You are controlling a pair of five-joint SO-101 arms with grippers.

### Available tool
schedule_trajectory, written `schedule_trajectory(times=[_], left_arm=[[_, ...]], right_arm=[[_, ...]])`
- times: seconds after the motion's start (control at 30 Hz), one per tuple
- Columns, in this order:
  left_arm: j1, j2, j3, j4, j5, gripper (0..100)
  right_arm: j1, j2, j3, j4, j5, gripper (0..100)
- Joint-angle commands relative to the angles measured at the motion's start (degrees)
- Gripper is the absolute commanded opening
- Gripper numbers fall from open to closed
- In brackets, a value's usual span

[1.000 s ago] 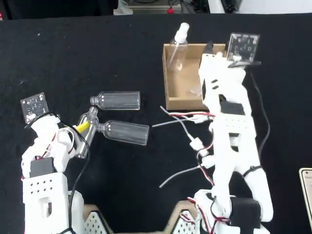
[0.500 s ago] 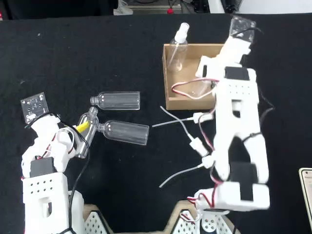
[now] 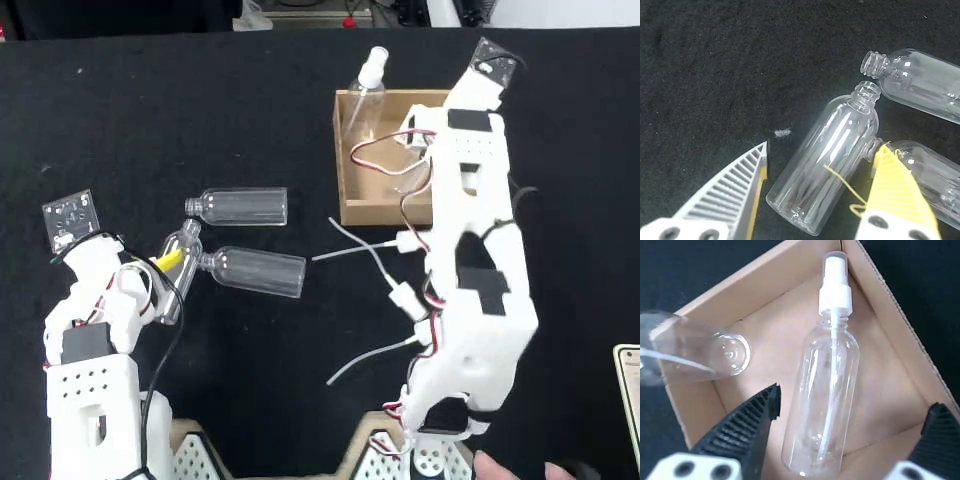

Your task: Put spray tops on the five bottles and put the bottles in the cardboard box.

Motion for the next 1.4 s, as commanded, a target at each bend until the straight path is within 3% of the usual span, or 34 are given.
schedule_trajectory(times=[0.0,0.17,0.43,0.7,0.87,1.37], left_arm=[[-0.57,-0.62,-0.66,-1.05,0.35,33],[-0.57,-0.62,-0.66,-0.88,0.35,33],[-0.57,-0.62,-0.66,-0.88,0.35,33],[-0.57,-0.62,-0.66,-0.88,0.26,33],[-0.66,-0.62,-0.66,-0.88,0.26,33],[-0.66,-0.62,-0.66,-1.14,0.26,33]], right_arm=[[-0.53,2.33,-8.13,3.25,-0.62,42.0],[0.79,9.36,-15.78,5.98,-5.36,42.0],[1.05,20.44,-28.88,12.4,-5.54,41.2],[1.23,29.41,-43.91,19.78,-5.36,18.5],[1.32,33.27,-53.23,23.91,-5.27,11.6],[1.67,39.52,-80.84,39.56,-2.46,11.2]])
